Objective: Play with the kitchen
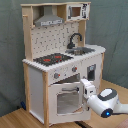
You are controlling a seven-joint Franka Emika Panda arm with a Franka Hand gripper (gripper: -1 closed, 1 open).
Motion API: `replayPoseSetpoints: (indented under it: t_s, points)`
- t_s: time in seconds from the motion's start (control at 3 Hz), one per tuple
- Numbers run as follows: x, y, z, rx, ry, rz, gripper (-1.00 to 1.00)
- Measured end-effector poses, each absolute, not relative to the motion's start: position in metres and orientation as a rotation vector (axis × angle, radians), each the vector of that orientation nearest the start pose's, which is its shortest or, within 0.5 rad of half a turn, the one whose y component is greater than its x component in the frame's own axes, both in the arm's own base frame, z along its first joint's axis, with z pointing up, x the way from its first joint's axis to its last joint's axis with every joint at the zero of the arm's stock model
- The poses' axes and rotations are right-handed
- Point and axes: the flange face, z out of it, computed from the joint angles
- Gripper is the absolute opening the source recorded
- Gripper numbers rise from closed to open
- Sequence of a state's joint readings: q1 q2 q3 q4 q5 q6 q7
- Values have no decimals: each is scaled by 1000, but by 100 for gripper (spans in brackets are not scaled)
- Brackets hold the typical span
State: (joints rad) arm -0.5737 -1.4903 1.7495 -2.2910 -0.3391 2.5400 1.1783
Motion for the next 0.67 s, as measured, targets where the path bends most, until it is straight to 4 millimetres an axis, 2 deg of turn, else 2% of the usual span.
replayPoseSetpoints:
  t_s: [0.33, 0.67]
  points:
    - [241, 474, 238, 1682, 456, 1587, -100]
    - [241, 474, 238, 1680, 454, 1586, 100]
